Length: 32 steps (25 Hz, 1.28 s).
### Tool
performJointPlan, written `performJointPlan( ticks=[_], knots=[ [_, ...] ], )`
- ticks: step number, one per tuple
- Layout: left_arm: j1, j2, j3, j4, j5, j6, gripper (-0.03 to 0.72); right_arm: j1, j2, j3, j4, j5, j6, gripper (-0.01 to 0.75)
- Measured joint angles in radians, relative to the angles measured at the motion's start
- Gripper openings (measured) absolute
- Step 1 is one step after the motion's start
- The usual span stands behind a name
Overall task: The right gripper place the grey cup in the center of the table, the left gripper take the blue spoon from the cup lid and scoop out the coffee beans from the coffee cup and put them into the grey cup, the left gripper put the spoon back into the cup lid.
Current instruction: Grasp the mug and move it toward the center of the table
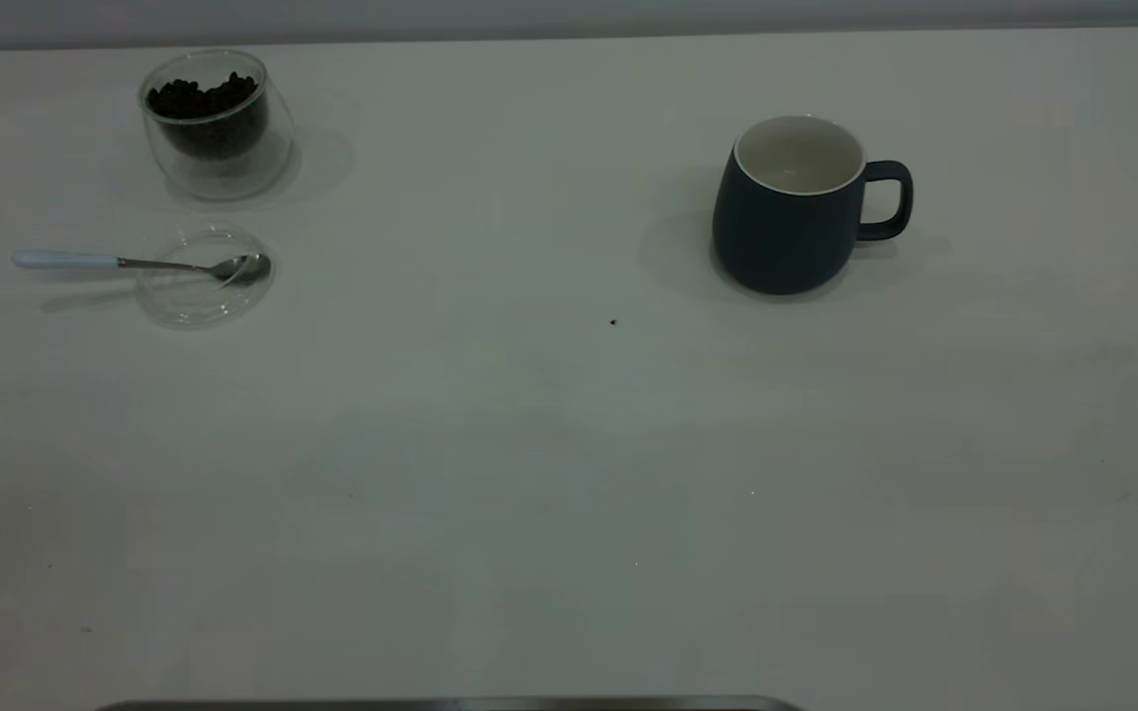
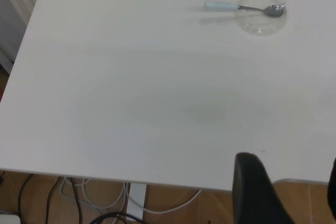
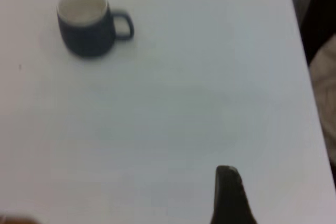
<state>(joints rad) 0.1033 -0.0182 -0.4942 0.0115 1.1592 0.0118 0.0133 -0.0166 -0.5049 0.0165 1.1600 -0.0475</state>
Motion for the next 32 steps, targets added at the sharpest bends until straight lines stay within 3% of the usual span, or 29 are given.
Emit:
performJointPlan(
  ticks=[8,14,26,32],
  knots=[
    [0.0,0.0,0.0,0.0,0.0,0.0,0.408,0.0,0.0,0.014,0.06,-0.062,0.007,0.453],
    [0.0,0.0,0.0,0.0,0.0,0.0,0.408,0.0,0.063,0.014,0.22,-0.263,-0.021,0.453],
    [0.0,0.0,0.0,0.0,0.0,0.0,0.408,0.0,0.656,0.015,0.628,-0.504,-0.381,0.453],
    [0.0,0.0,0.0,0.0,0.0,0.0,0.408,0.0,0.967,0.015,0.969,-0.617,-0.752,0.453]
  ],
)
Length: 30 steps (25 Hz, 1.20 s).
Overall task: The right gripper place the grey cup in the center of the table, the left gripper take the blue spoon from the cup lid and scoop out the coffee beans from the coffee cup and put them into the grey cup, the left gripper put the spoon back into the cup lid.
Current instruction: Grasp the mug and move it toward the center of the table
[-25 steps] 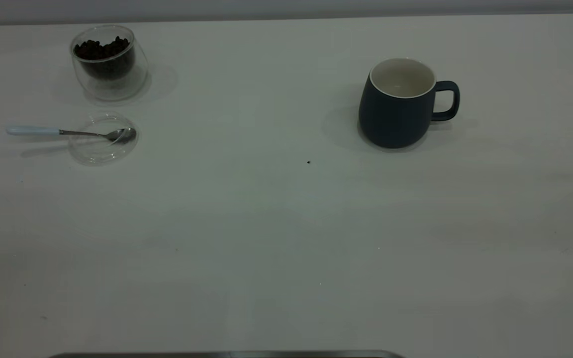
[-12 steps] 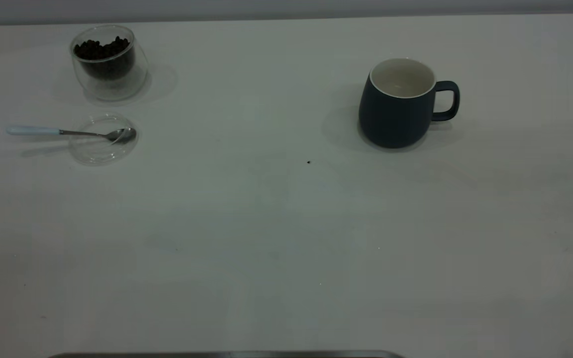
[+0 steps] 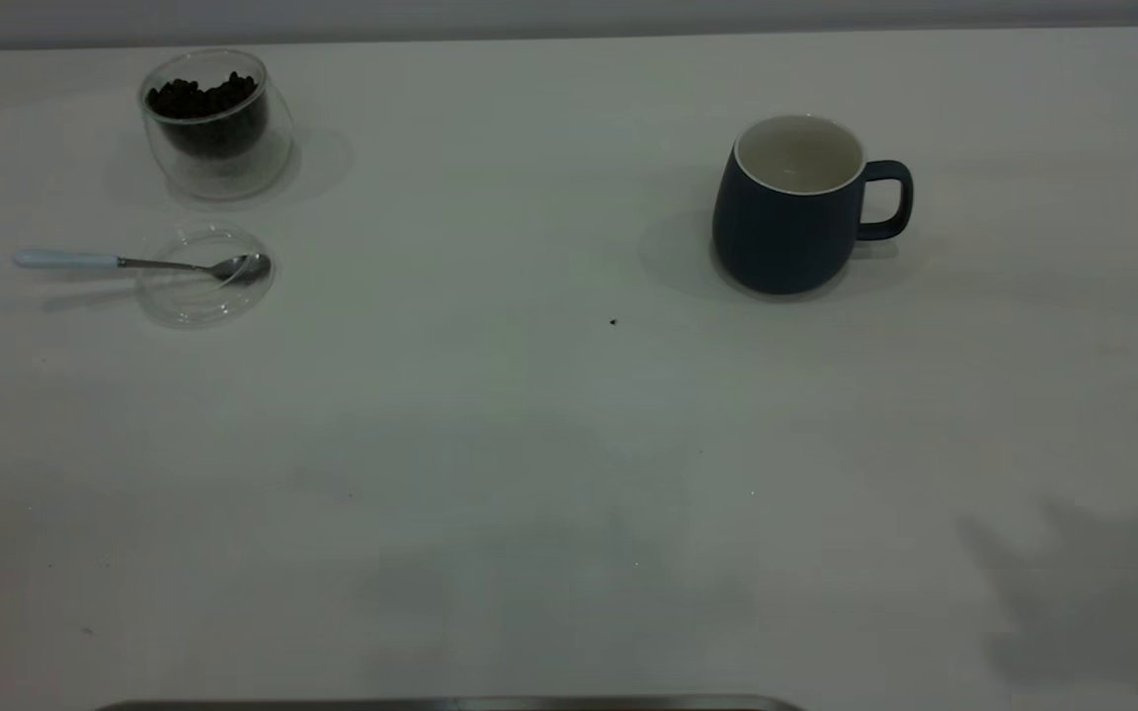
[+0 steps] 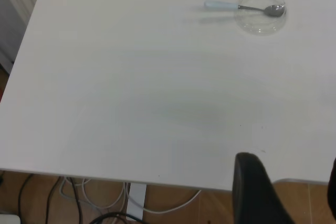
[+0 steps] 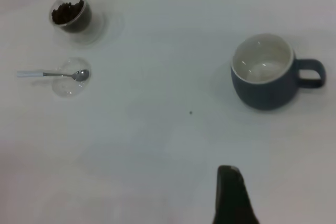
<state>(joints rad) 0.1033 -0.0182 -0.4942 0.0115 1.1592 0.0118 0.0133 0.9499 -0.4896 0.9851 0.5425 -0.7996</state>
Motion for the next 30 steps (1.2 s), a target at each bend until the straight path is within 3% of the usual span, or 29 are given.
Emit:
performJointPlan(
  ticks=[7,11,20,26,30],
  knots=[
    [0.0,0.0,0.0,0.0,0.0,0.0,0.408,0.0,0.371,-0.024,0.531,-0.055,-0.544,0.453],
    [0.0,0.0,0.0,0.0,0.0,0.0,0.408,0.0,0.592,-0.101,0.735,-0.055,-0.779,0.453],
    [0.0,0.0,0.0,0.0,0.0,0.0,0.408,0.028,0.995,-0.39,0.774,0.044,-0.837,0.453],
    [0.0,0.0,0.0,0.0,0.0,0.0,0.408,0.136,1.143,-0.592,0.757,0.005,-0.839,0.453],
    [0.0,0.0,0.0,0.0,0.0,0.0,0.408,0.166,1.265,-0.72,0.673,-0.043,-0.821,0.453]
  ],
)
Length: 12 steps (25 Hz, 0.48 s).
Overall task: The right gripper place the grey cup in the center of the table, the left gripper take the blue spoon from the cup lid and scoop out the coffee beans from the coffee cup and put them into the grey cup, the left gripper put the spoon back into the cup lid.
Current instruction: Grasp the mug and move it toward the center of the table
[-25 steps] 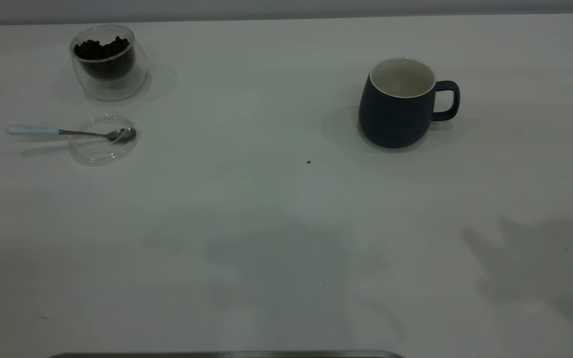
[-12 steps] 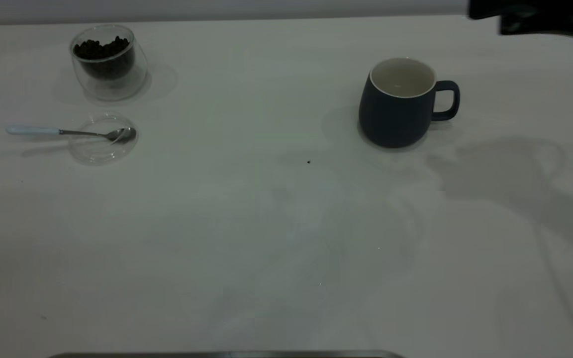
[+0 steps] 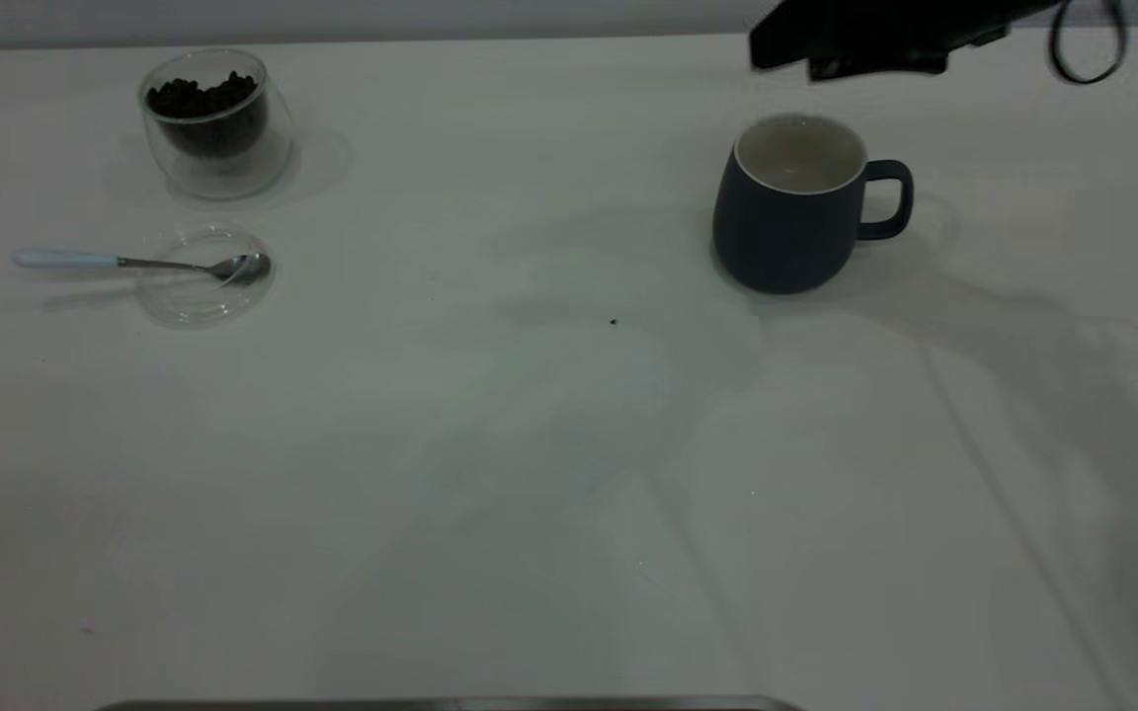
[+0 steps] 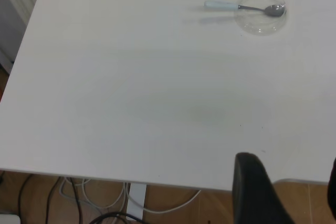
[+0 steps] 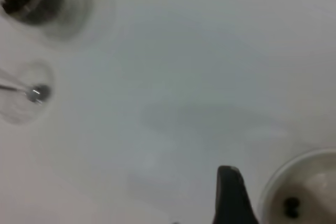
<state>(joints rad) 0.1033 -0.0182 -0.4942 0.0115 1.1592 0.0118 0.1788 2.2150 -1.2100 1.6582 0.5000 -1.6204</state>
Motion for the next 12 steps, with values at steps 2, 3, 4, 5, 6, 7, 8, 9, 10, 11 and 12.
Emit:
performJointPlan(
  ticks=[2,3,4,5,6,7,8,9,10,11,12],
  knots=[
    [0.0,0.0,0.0,0.0,0.0,0.0,0.408,0.002,0.053,-0.043,-0.04,-0.016,0.026,0.453],
    [0.0,0.0,0.0,0.0,0.0,0.0,0.408,0.002,0.073,-0.059,-0.053,-0.021,0.044,0.453],
    [0.0,0.0,0.0,0.0,0.0,0.0,0.408,0.002,0.086,-0.069,-0.068,-0.025,0.063,0.453],
    [0.0,0.0,0.0,0.0,0.0,0.0,0.408,0.002,0.098,-0.073,-0.079,-0.028,0.074,0.453],
    [0.0,0.0,0.0,0.0,0.0,0.0,0.408,0.002,0.107,-0.075,-0.085,-0.029,0.087,0.453],
    [0.0,0.0,0.0,0.0,0.0,0.0,0.408,0.003,0.112,-0.076,-0.088,-0.03,0.095,0.453],
    [0.0,0.0,0.0,0.0,0.0,0.0,0.408,0.005,0.116,-0.077,-0.088,-0.031,0.097,0.453],
    [0.0,0.0,0.0,0.0,0.0,0.0,0.408,0.008,0.12,-0.078,-0.089,-0.032,0.097,0.453],
    [0.0,0.0,0.0,0.0,0.0,0.0,0.408,0.01,0.124,-0.079,-0.088,-0.032,0.097,0.453],
    [0.0,0.0,0.0,0.0,0.0,0.0,0.408,0.01,0.128,-0.079,-0.088,-0.032,0.097,0.453],
    [0.0,0.0,0.0,0.0,0.0,0.0,0.408,0.01,0.134,-0.079,-0.084,-0.028,0.099,0.453]
  ],
)
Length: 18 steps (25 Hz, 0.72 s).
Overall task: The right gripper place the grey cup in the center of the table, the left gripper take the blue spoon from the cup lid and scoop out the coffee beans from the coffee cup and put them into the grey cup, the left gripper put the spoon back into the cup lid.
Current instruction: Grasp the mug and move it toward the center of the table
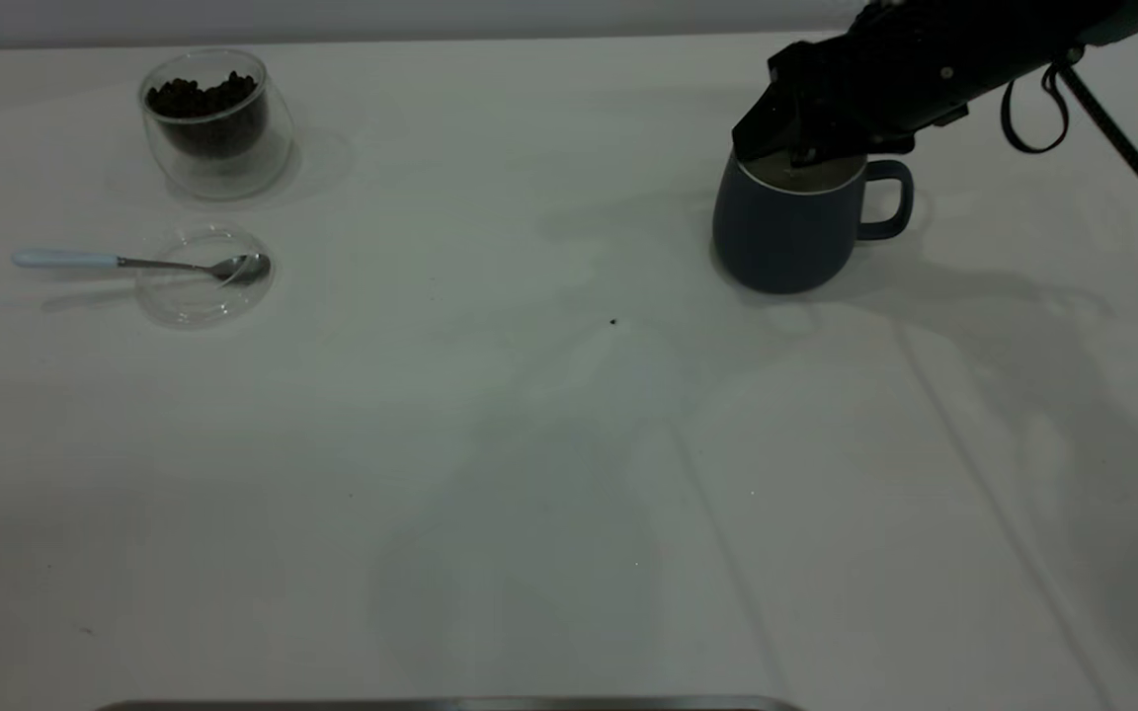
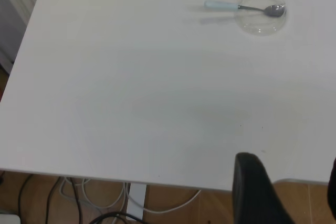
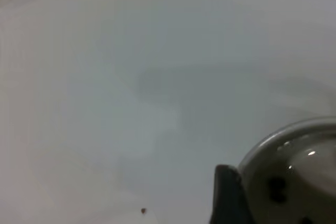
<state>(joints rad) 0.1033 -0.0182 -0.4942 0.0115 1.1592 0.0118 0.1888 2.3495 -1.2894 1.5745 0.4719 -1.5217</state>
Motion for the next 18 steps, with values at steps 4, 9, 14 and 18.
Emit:
performJointPlan(
  ticks=[4,9,14,18],
  knots=[
    [0.0,0.0,0.0,0.0,0.0,0.0,0.408,0.003,0.018,-0.007,0.026,0.016,0.006,0.453],
    [0.0,0.0,0.0,0.0,0.0,0.0,0.408,0.039,0.048,-0.008,0.031,-0.002,0.004,0.453],
    [0.0,0.0,0.0,0.0,0.0,0.0,0.408,0.092,0.053,-0.024,0.047,-0.027,0.0,0.453],
    [0.0,0.0,0.0,0.0,0.0,0.0,0.408,0.129,0.067,-0.058,0.048,-0.044,0.003,0.453]
  ],
)
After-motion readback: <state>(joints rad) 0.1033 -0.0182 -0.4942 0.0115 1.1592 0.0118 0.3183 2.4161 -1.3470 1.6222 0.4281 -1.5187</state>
